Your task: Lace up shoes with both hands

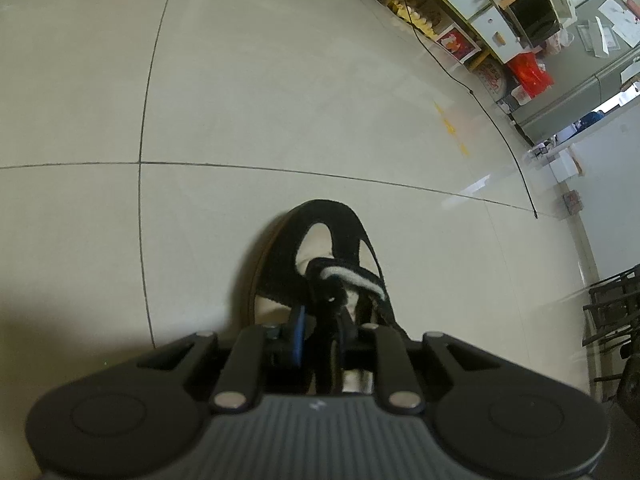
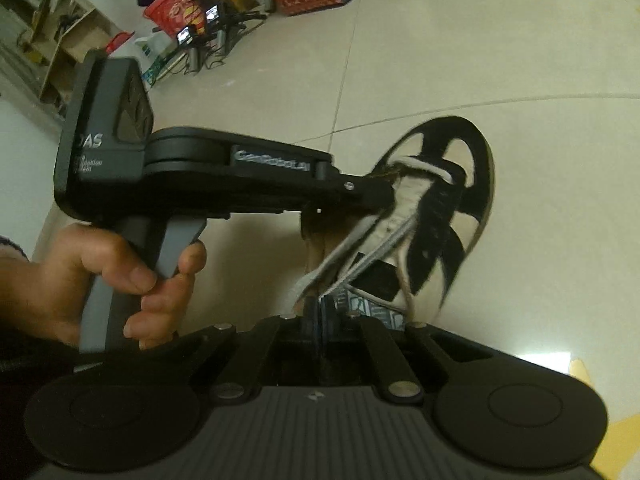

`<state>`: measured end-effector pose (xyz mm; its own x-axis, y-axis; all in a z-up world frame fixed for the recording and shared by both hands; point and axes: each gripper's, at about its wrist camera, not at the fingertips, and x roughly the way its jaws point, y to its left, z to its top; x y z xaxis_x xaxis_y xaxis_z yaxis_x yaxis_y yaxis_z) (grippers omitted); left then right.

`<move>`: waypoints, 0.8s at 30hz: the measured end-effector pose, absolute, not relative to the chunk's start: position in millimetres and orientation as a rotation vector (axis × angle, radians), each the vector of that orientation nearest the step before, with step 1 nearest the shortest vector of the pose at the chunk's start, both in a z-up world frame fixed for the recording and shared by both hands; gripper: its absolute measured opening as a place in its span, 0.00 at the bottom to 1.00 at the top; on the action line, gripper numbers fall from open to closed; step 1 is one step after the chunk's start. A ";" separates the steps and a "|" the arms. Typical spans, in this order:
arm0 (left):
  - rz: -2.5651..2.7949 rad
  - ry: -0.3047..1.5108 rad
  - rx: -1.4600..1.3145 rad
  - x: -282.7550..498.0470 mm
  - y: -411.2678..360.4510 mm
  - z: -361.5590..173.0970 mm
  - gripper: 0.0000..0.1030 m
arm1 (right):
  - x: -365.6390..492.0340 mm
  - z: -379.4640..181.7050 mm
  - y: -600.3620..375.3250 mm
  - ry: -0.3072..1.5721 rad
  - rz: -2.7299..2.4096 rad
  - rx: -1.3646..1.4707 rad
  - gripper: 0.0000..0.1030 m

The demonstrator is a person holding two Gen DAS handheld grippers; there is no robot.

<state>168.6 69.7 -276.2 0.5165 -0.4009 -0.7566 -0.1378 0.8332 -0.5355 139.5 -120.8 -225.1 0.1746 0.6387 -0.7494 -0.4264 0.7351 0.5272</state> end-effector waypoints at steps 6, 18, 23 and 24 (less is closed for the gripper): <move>-0.215 1.028 -0.561 168.3 72.6 -272.8 0.22 | 134.0 -228.5 -128.3 1.217 0.712 0.268 0.22; -0.301 1.097 -0.602 147.6 87.6 -271.8 0.47 | 109.9 -210.3 -135.7 1.165 0.703 0.226 0.36; -0.342 1.114 -0.580 131.7 94.9 -265.7 0.47 | 97.0 -204.3 -139.8 1.167 0.693 0.225 0.37; -0.341 1.117 -0.580 129.6 96.2 -264.5 0.47 | 94.3 -204.2 -140.7 1.174 0.690 0.219 0.37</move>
<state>129.6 96.2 -264.5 0.4088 -0.5329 -0.7409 -0.0280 0.8041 -0.5938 94.3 -140.7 -204.2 0.2104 0.6005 -0.7714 -0.3819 0.7769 0.5006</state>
